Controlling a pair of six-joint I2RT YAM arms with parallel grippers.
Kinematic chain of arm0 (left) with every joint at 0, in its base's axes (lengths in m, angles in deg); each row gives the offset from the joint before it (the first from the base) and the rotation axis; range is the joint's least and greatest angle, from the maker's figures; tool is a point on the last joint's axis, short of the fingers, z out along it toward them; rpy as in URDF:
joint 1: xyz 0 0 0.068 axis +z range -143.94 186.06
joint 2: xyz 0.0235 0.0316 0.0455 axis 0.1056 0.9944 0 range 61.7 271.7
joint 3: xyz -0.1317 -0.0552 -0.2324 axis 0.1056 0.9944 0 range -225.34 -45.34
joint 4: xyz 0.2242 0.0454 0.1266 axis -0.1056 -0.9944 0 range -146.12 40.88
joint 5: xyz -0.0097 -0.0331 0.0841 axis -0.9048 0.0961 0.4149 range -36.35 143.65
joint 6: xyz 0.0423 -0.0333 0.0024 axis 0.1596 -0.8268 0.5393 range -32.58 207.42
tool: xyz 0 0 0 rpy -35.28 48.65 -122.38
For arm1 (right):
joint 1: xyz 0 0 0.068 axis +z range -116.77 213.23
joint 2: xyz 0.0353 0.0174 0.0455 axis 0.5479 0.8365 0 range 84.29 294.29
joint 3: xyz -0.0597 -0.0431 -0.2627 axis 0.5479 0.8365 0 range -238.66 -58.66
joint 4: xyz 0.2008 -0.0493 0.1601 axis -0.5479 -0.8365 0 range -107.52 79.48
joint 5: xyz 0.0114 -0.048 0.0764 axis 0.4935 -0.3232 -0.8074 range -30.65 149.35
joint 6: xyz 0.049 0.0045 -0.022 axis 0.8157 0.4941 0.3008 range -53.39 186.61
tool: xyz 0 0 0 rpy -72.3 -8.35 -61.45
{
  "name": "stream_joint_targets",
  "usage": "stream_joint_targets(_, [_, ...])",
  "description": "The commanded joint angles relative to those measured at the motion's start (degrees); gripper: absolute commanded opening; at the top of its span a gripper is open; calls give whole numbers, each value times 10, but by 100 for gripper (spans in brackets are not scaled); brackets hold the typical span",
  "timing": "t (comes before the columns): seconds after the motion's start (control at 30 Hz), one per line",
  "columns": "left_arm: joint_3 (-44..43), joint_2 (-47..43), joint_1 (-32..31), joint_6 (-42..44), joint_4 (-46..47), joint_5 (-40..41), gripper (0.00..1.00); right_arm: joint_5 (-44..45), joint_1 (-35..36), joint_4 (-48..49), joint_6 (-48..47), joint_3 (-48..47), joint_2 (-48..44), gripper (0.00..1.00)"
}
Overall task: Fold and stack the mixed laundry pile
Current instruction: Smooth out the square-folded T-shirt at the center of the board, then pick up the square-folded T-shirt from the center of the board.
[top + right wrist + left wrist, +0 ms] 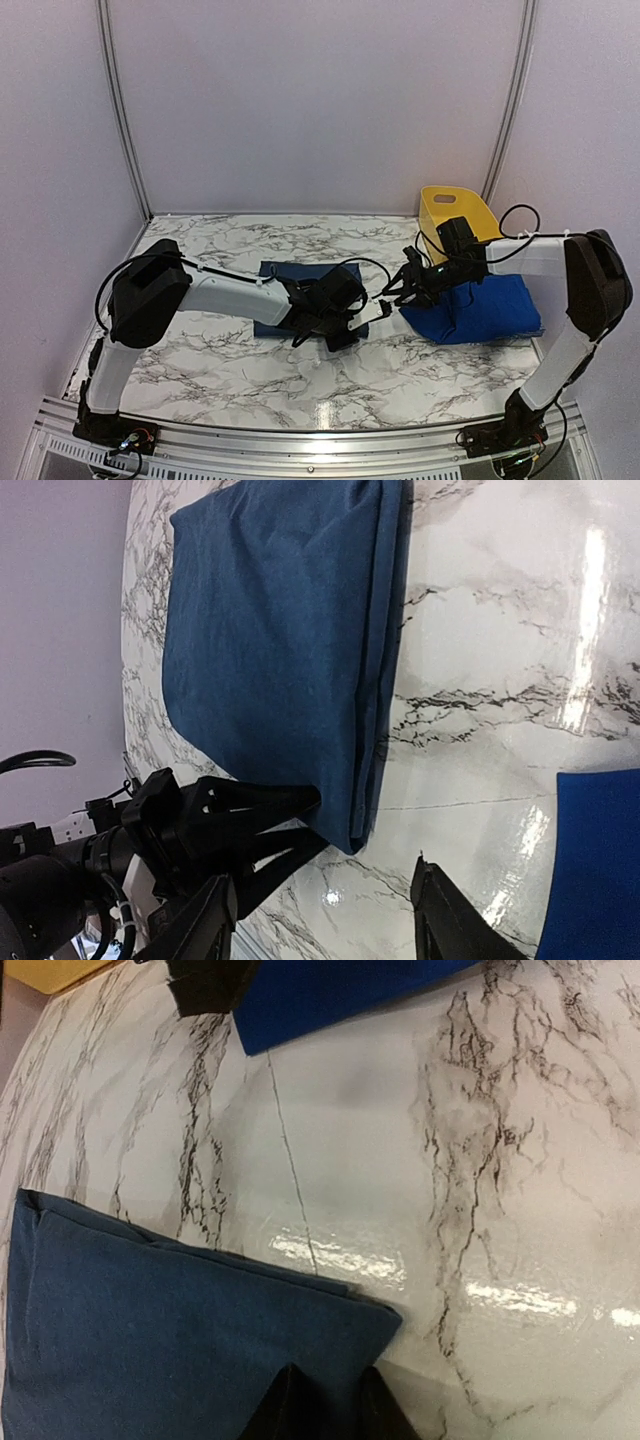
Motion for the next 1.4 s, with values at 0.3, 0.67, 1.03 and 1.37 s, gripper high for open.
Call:
stream_joint_targets(0.3, [54,-90,-1,-98,37,-40,0,-20,36,68,91,1,49,69])
stream_joint_targets(0.67, [64,-122,-1,-113,51,-64,0,-69,83,270,286,56,86,82])
stream_joint_targets(1.03, [88,-152,-2,-122,50,-95,0,-36,88,365,389,25,167,61])
stream_joint_targets(1.37, [110,-164,-5,-130,50,-99,0,-25,88,323,356,-57,242,29])
